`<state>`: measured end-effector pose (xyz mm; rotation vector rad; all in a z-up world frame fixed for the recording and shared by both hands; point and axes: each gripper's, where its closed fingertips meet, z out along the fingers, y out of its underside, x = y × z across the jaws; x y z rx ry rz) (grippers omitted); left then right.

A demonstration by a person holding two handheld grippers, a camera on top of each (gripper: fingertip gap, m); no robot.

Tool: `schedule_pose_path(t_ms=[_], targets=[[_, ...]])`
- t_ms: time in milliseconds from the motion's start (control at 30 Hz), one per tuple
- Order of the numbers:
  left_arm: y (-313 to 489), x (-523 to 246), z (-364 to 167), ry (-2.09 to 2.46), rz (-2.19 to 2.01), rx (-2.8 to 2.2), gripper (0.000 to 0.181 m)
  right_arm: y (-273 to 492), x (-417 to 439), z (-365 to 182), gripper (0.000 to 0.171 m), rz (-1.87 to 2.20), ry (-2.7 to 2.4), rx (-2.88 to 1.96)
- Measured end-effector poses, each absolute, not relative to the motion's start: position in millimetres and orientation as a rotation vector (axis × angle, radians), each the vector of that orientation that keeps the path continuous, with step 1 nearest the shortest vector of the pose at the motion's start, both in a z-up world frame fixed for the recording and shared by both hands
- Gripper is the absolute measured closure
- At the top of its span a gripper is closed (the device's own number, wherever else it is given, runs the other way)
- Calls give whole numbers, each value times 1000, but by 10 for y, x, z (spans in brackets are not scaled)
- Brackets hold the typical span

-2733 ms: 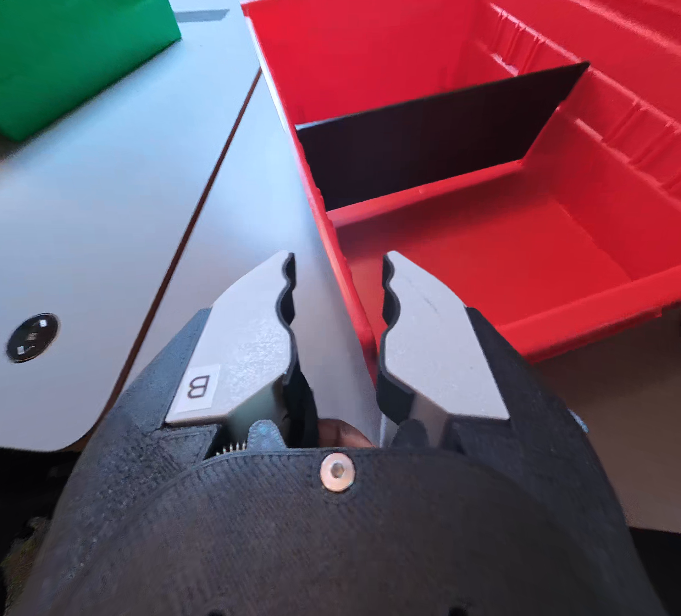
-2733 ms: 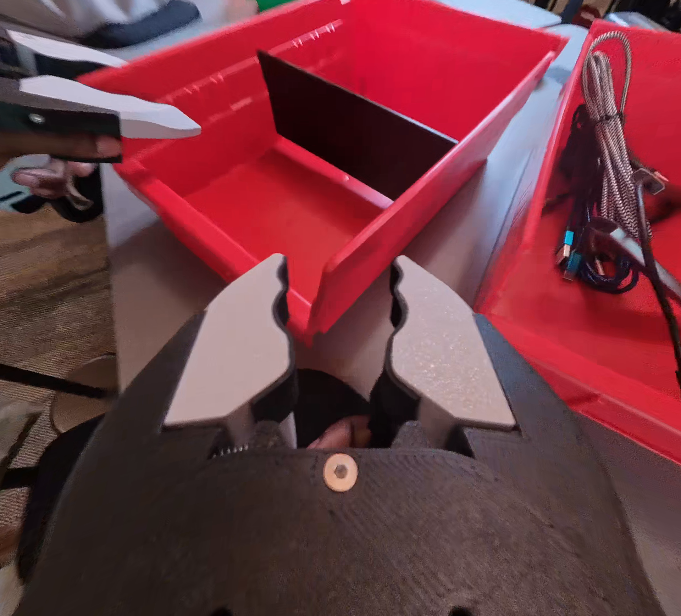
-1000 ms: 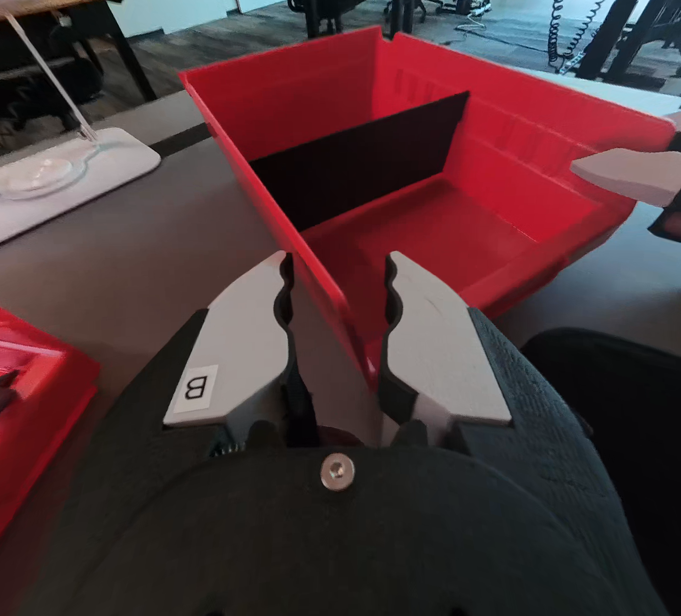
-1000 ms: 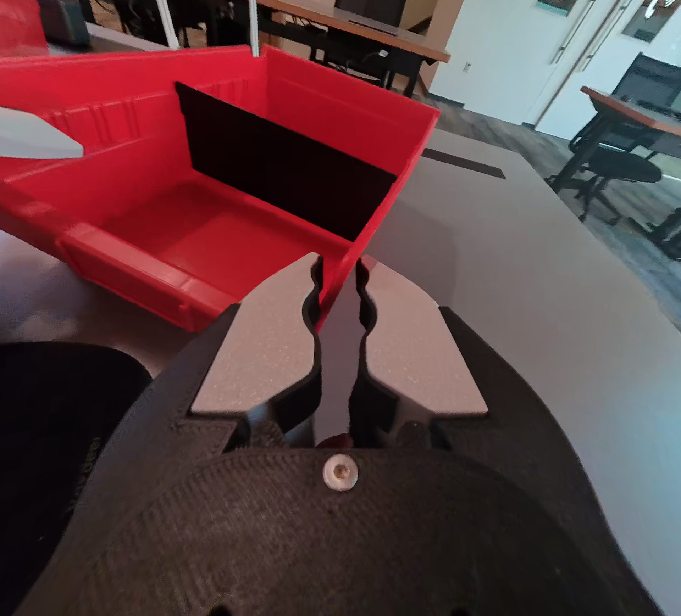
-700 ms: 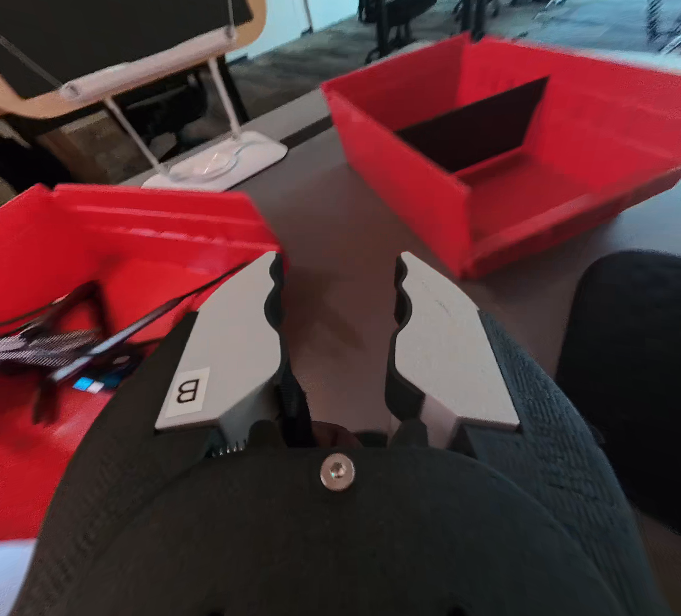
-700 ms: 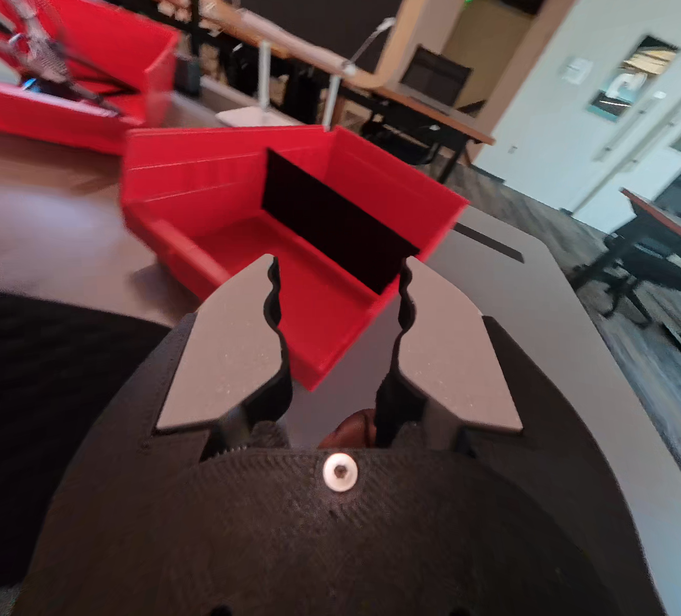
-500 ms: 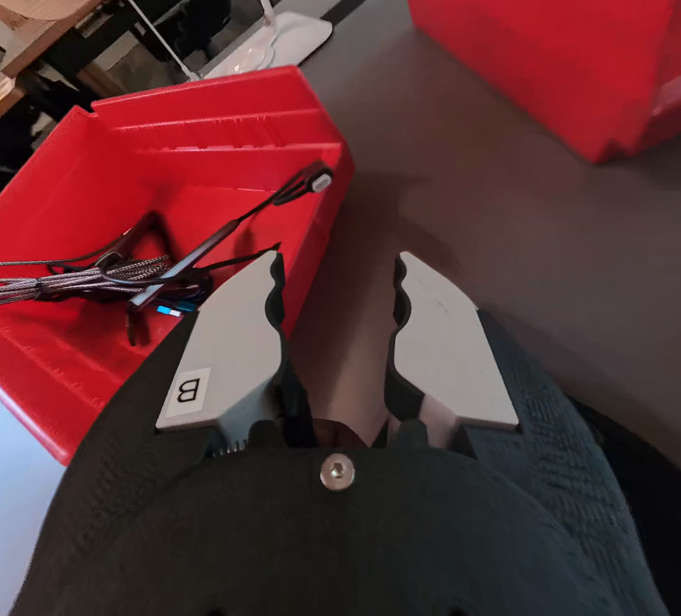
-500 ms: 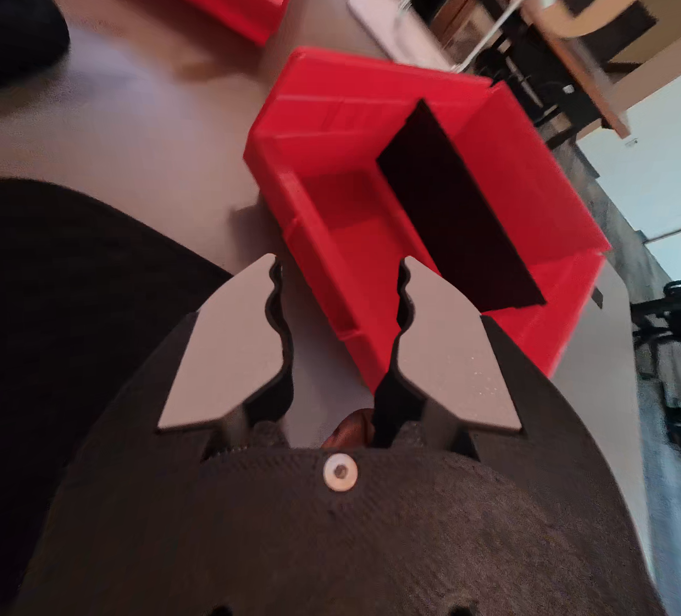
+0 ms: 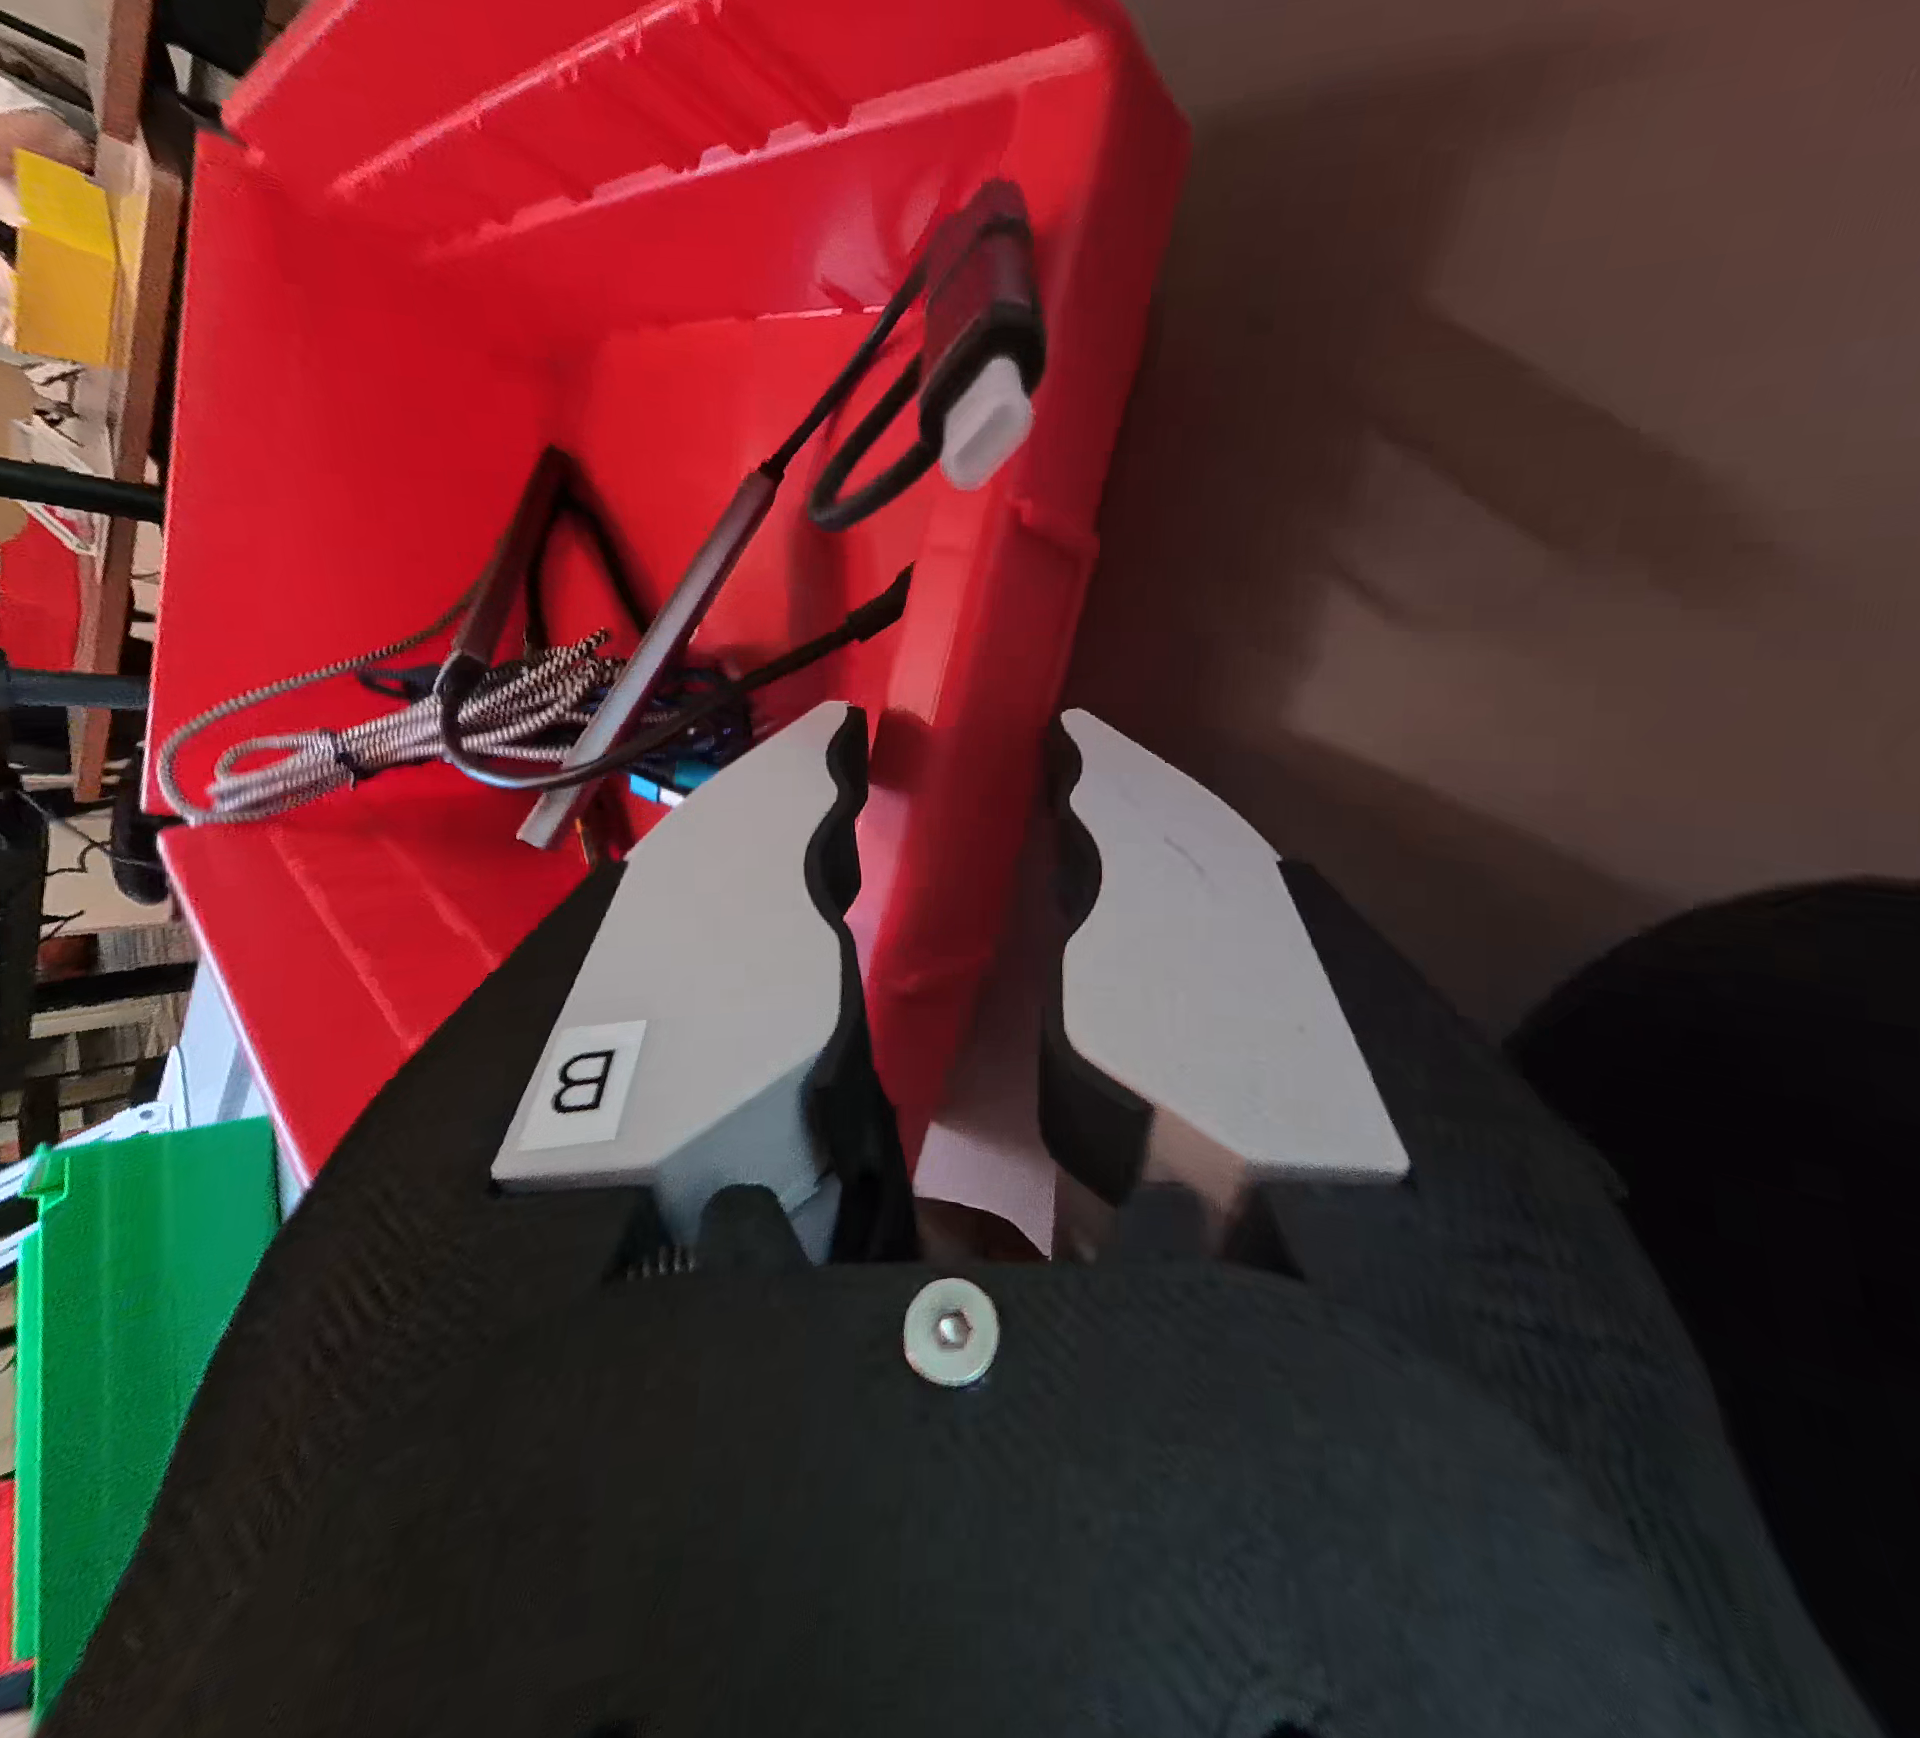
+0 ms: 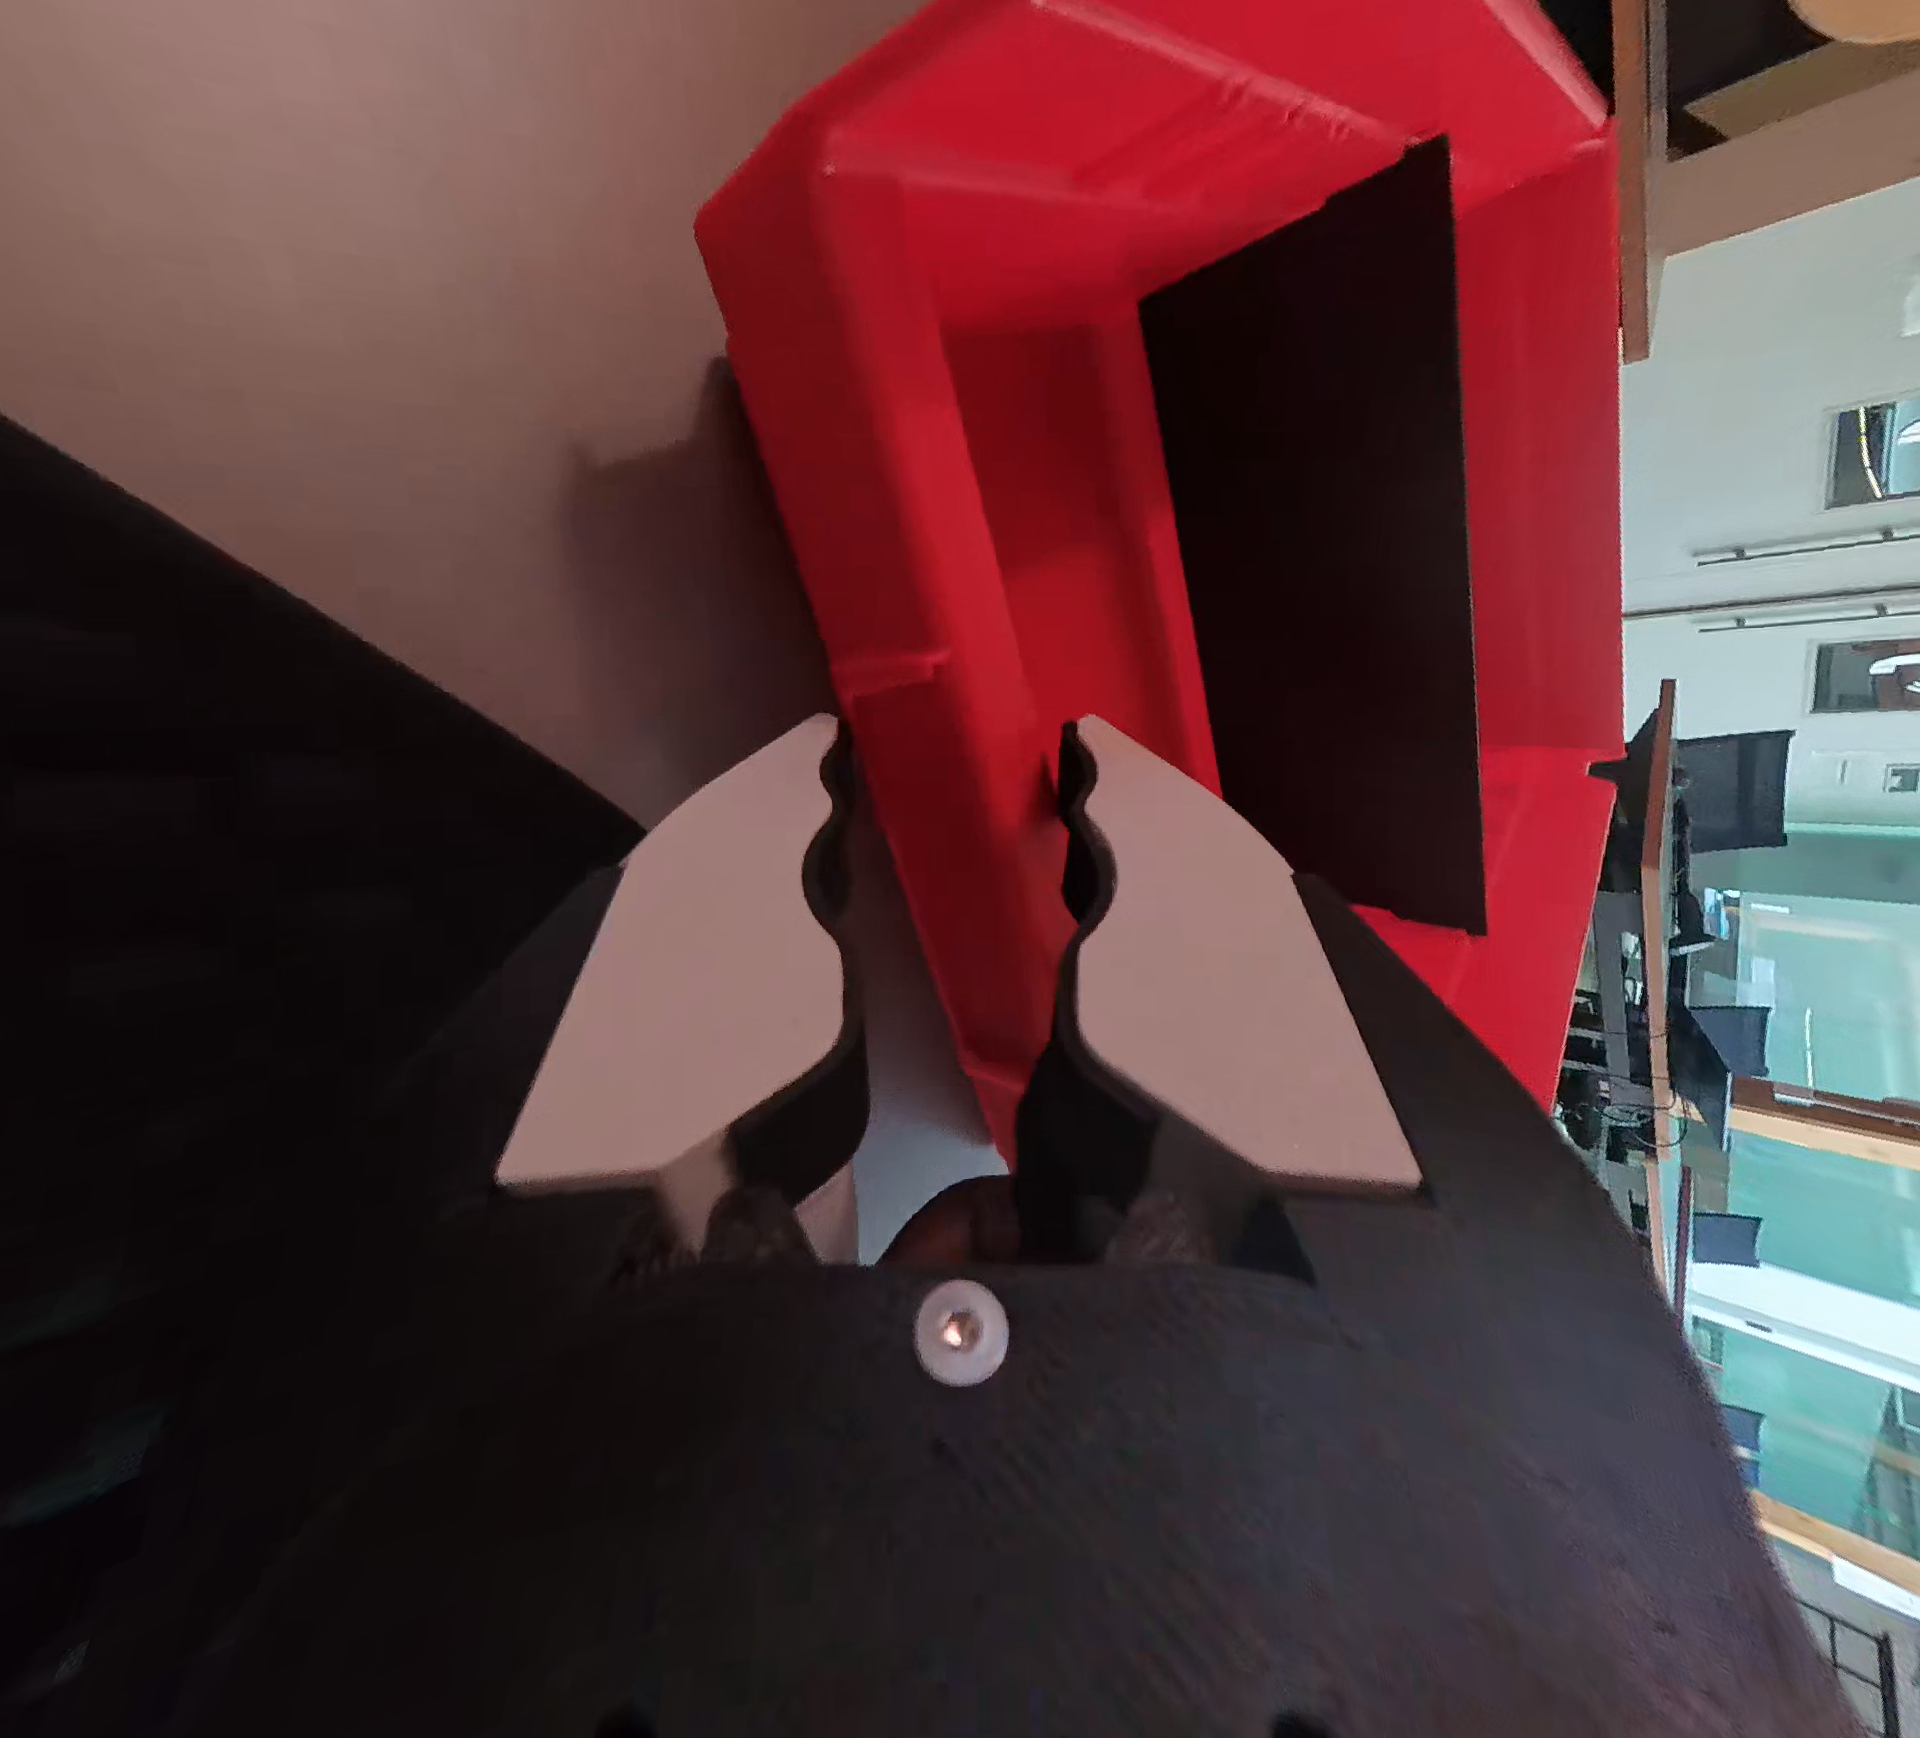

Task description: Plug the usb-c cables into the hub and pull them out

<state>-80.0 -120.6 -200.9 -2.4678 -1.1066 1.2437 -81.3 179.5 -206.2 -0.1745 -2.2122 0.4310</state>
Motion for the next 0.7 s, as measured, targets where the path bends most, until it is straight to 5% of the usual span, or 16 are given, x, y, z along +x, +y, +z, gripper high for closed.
schedule_pose_path(t_ms=[700], targets=[[-2586, 405, -1990, -1349, 1238, -2531, 143, 3320, -958, -2030, 133, 202, -2136, -177]])
